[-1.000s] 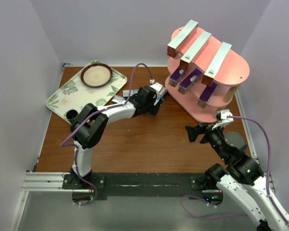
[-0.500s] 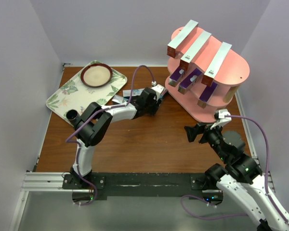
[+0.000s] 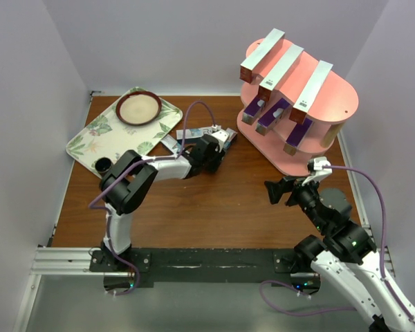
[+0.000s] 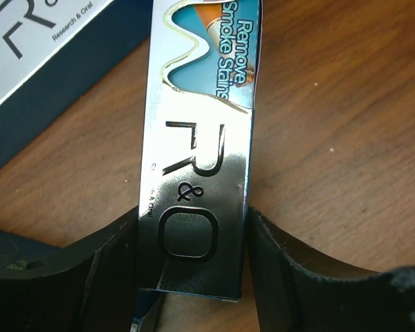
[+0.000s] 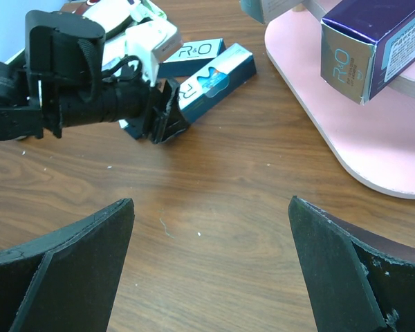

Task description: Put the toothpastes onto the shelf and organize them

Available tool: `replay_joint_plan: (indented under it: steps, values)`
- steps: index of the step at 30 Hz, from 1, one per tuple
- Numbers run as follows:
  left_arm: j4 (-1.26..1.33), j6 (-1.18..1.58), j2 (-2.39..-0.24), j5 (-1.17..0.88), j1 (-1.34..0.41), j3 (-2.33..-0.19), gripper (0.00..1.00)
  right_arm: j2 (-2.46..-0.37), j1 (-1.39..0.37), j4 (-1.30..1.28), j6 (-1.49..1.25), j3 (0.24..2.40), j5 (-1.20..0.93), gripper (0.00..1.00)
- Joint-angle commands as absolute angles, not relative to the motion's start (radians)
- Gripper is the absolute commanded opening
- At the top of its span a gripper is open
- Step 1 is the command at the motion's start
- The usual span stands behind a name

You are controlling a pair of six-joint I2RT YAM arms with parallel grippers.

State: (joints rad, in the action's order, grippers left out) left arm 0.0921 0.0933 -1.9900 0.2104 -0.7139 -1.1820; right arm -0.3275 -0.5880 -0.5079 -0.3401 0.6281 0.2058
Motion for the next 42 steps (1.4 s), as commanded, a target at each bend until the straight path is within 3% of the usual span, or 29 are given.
replay_joint_plan:
  steps: [1,7,13,22,42]
  values:
    - [0.129,0.115,-1.937,0.23,-0.715,-1.149,0.6,-0.339,-0.586,-0.471,-0.327,0.617,0.189,0.98]
    - [0.181,0.159,-1.913,0.131,-0.715,-1.117,0.4,-0.333,-0.586,-0.479,-0.328,0.617,0.193,0.98]
    - [0.32,0.205,-1.864,-0.133,-0.69,-1.057,0.34,-0.339,-0.587,-0.474,-0.327,0.617,0.19,0.98]
    - [0.534,0.4,-1.965,-0.5,-0.582,-1.106,0.33,-0.33,-0.588,-0.482,-0.327,0.623,0.192,0.98]
    - [0.408,0.655,-2.321,-0.683,-0.502,-1.63,0.39,-0.342,-0.586,-0.486,-0.325,0.624,0.183,0.98]
